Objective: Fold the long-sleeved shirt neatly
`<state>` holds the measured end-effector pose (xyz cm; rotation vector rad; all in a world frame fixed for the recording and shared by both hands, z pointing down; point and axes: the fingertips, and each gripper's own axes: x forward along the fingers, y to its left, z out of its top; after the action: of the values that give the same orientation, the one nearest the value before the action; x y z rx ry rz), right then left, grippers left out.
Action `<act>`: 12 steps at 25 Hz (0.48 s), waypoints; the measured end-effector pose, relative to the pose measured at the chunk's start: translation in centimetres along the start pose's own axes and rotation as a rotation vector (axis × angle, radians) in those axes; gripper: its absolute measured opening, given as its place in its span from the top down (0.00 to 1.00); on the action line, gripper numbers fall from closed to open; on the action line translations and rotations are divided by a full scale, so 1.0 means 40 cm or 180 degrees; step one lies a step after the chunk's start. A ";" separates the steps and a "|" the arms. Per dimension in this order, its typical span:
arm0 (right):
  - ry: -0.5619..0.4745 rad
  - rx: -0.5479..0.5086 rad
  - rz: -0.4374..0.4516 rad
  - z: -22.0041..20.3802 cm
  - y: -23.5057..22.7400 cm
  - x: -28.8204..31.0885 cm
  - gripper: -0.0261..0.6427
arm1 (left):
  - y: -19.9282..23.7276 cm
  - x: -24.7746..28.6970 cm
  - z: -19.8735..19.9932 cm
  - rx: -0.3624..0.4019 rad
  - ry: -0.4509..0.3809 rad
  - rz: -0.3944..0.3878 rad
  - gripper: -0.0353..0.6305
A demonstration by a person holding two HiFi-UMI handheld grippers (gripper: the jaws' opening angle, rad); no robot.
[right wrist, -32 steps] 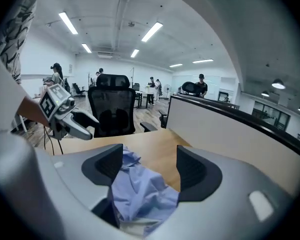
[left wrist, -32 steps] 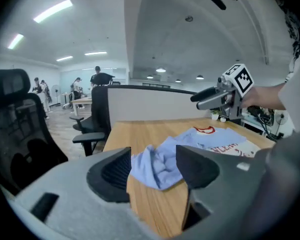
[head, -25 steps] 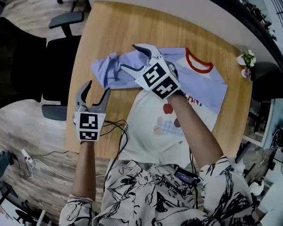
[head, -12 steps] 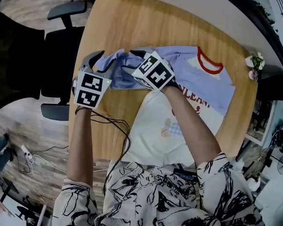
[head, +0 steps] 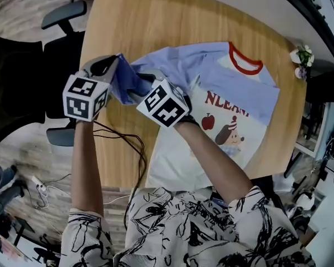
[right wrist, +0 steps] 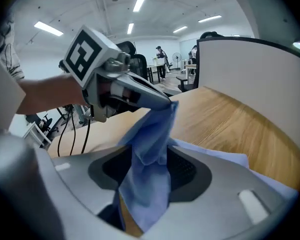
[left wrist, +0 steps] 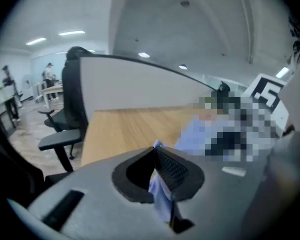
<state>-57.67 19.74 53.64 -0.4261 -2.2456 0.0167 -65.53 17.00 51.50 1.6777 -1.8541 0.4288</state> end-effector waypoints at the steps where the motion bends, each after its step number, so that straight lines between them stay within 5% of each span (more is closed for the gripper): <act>1: -0.0036 -0.0003 0.0010 0.006 0.001 -0.002 0.60 | 0.023 -0.044 0.006 -0.0196 -0.0210 0.0118 0.92; 5: -0.0193 -0.0082 0.0039 0.039 0.022 0.005 0.52 | 0.077 -0.205 -0.018 -0.0710 -0.0770 0.0429 0.92; 12: -0.0125 -0.0532 0.0156 0.118 0.037 0.089 0.52 | 0.055 -0.307 -0.106 -0.0773 -0.0956 0.0544 0.92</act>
<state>-62.87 22.84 52.94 -0.5749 -2.2835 -0.1391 -66.46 29.51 47.51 1.4878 -2.1774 0.0133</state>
